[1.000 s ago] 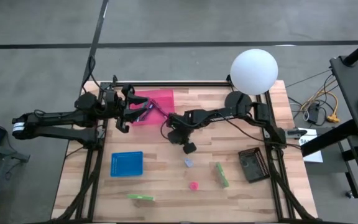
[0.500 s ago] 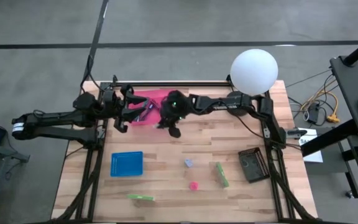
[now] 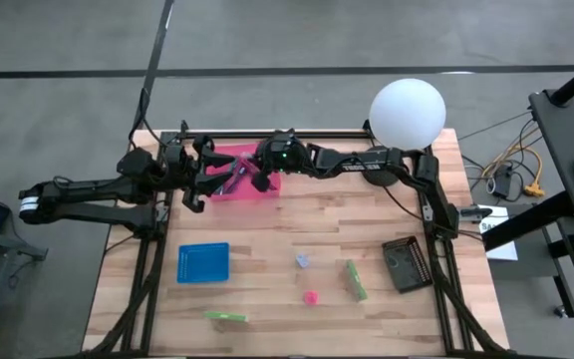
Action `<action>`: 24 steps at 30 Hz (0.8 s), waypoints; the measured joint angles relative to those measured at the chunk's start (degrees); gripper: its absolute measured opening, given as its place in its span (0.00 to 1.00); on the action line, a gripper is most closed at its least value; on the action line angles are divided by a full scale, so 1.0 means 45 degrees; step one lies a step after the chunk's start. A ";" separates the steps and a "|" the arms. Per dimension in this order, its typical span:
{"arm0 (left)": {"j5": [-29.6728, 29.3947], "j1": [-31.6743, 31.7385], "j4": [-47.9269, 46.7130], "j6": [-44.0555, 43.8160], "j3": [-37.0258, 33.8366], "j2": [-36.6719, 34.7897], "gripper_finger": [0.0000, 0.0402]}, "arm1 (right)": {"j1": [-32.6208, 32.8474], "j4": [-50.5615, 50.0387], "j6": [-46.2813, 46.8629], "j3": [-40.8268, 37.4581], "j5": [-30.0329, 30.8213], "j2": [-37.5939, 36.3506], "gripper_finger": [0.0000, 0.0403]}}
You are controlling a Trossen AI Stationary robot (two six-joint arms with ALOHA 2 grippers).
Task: Pick and place items into bin
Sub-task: Put the white charger cable into the pink bin, then put the card reader box into the black bin
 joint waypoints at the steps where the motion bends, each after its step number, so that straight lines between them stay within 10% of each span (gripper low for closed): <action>1: 0.0000 -0.0001 0.0000 0.0000 0.0000 0.0000 0.43 | 0.0000 0.0002 0.0200 0.0000 0.0420 0.0000 0.03; 11: 0.0000 -0.0002 0.0000 0.0005 0.0000 0.0000 0.43 | -0.0024 0.0021 0.0582 0.0000 0.0730 0.0005 0.04; 24: 0.0000 0.0002 -0.0002 0.0000 0.0000 0.0000 0.43 | -0.0015 0.0016 0.0691 0.0000 0.0706 0.0009 0.29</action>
